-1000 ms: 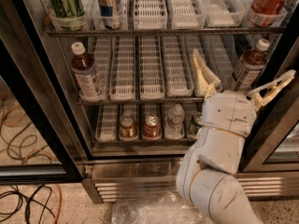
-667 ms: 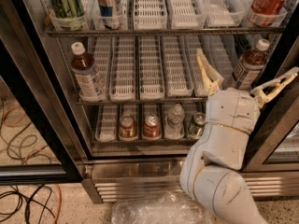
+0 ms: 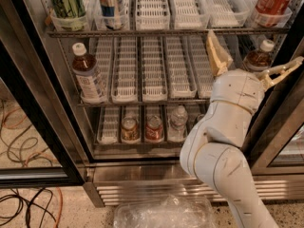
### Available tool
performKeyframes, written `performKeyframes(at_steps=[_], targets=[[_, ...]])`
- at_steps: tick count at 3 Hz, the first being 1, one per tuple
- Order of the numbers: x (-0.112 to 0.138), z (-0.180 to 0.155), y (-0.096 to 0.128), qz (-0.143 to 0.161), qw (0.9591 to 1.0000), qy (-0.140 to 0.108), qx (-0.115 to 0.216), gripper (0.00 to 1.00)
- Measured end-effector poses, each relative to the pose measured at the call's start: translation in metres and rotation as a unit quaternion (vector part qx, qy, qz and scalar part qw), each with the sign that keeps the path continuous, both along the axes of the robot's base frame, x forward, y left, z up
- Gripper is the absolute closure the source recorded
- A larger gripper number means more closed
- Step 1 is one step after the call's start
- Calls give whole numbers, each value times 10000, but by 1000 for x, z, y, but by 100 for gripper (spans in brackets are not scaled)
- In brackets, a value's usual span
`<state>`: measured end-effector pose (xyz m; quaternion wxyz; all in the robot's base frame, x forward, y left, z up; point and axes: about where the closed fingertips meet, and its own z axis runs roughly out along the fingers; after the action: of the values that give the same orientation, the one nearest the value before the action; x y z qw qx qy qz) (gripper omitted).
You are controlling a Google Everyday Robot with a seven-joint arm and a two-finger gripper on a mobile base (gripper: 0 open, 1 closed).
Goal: Pick coke can from top shelf of fridge
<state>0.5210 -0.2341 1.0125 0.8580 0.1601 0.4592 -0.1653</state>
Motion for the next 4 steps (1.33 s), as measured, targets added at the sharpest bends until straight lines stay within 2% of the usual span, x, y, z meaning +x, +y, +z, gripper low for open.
performKeyframes(at_steps=[1,3,4], targets=[[0,0,0,0,10000,0,0,0],[0,0,0,0,10000,0,0,38],[1,1,-1,-10,10000,-14,-10,30]])
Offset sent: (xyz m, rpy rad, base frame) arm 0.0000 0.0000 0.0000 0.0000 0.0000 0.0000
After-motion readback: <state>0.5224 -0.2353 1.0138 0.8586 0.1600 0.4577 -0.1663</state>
